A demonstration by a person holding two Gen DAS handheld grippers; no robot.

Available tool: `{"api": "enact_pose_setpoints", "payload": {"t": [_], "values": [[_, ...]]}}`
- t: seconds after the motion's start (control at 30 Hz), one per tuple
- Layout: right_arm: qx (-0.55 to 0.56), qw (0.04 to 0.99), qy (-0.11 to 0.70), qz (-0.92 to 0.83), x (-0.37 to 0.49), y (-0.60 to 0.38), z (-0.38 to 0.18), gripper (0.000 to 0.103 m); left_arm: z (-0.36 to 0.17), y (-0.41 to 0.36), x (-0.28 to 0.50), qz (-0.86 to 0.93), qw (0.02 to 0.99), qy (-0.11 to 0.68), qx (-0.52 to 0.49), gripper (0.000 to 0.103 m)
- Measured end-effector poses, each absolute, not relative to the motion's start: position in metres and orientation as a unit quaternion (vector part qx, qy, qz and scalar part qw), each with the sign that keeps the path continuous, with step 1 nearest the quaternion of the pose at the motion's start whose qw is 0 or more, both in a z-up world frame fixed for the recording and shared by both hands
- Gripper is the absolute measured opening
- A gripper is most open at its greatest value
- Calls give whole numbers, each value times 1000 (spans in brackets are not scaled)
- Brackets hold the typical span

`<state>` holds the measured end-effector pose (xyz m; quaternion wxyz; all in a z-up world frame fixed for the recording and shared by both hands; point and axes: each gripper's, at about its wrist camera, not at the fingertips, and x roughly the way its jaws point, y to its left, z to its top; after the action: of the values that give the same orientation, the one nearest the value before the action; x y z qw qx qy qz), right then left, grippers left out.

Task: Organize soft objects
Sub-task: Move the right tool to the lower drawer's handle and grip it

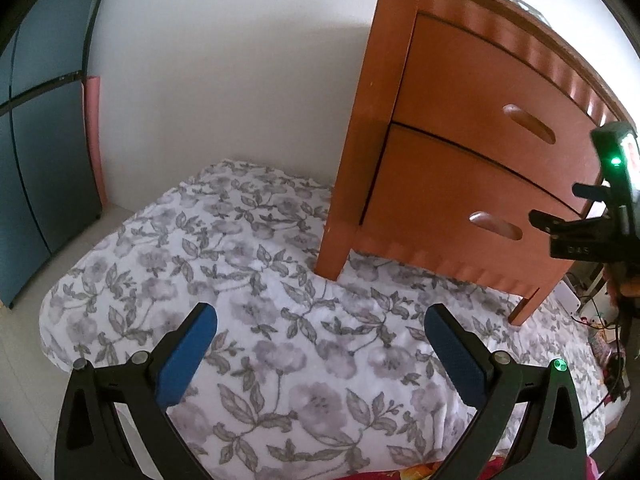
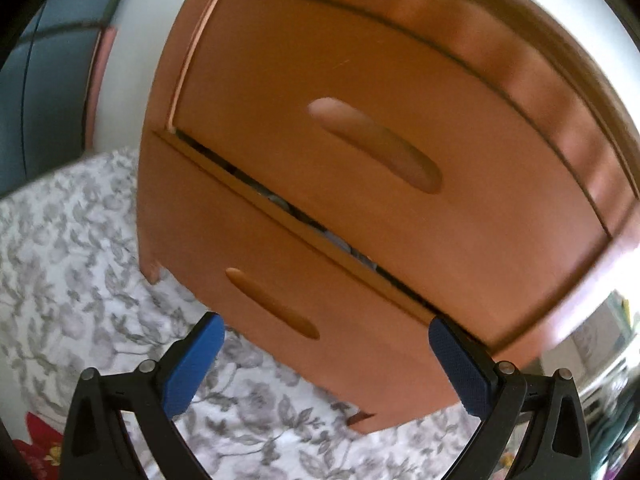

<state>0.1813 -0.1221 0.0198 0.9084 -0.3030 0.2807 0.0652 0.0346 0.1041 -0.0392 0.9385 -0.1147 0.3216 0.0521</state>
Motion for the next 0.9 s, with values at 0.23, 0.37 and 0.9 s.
{"api": "enact_pose_setpoints", "payload": {"t": [0.23,0.37,0.9], "values": [[-384,877,284,57,214,-108,0,103,-49,115,39,52,930,338,-135,103],[-397,870,286,54,227,-107,-5,103,-54,116,41,53,926,346,-141,103],[-426,861,277,-14,240,-101,-37,98,-67,120,45,42,916,365,-161,103]]}}
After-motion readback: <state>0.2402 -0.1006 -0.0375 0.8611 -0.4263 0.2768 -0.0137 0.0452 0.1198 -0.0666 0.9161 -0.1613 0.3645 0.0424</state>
